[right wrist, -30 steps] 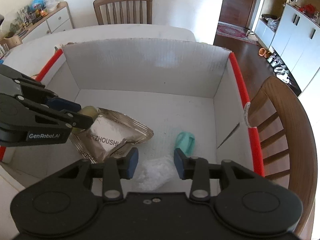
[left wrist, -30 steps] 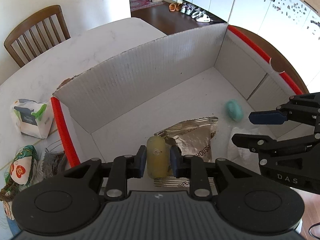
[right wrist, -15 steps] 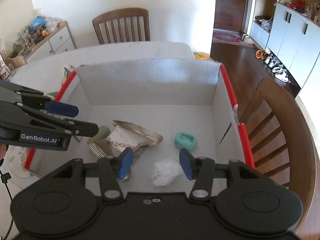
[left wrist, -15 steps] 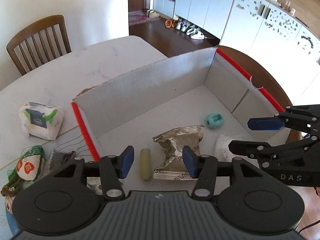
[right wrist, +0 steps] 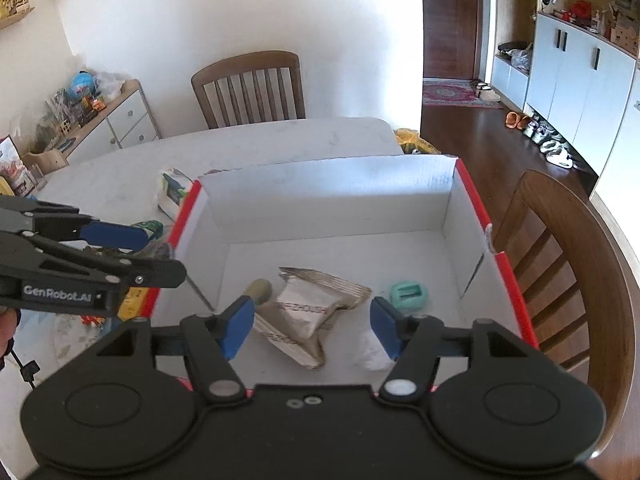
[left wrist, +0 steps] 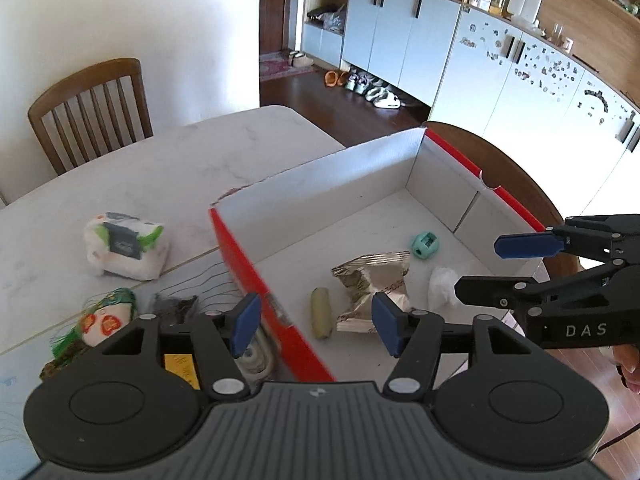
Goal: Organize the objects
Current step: 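Withdraw both open grippers from the shoebox toward the table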
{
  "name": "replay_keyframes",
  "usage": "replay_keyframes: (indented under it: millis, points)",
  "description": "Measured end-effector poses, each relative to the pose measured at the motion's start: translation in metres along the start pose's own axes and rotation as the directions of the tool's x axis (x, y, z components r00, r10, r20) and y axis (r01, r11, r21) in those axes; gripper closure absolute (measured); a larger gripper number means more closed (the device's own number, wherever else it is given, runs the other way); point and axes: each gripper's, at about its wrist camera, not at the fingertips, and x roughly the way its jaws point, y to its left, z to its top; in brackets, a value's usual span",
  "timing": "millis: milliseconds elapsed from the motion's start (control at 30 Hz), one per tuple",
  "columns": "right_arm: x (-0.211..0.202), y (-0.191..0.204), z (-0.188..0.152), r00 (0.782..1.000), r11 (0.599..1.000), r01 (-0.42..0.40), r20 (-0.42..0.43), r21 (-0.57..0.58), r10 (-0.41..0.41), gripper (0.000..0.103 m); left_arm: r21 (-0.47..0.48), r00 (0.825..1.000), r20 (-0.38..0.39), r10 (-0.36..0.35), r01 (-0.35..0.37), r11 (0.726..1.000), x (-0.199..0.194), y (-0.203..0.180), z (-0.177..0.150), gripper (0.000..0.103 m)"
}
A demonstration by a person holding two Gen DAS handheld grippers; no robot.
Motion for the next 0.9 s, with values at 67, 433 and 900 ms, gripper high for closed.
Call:
replay_keyframes:
  millis: [67, 433, 900]
  points:
    - [-0.002, 0.007, -0.001, 1.0, 1.0, 0.002, 0.007, 0.015, -0.002, 0.033, 0.0, 1.0, 0.012, -0.004, 0.004, 1.0, -0.008, 0.006, -0.004, 0.039]
    - [-0.01, 0.048, -0.01, 0.999, 0.997, 0.008, 0.038, 0.082, -0.011, 0.018, -0.031, 0.999, 0.043, -0.033, 0.035, 0.999, -0.041, 0.047, -0.026, 0.026]
    - [-0.014, 0.109, -0.016, 0.997, 0.993, -0.011, 0.075, 0.116, 0.002, 0.007, -0.021, 0.996, 0.079, -0.032, 0.034, 0.999, -0.069, 0.088, -0.05, 0.017]
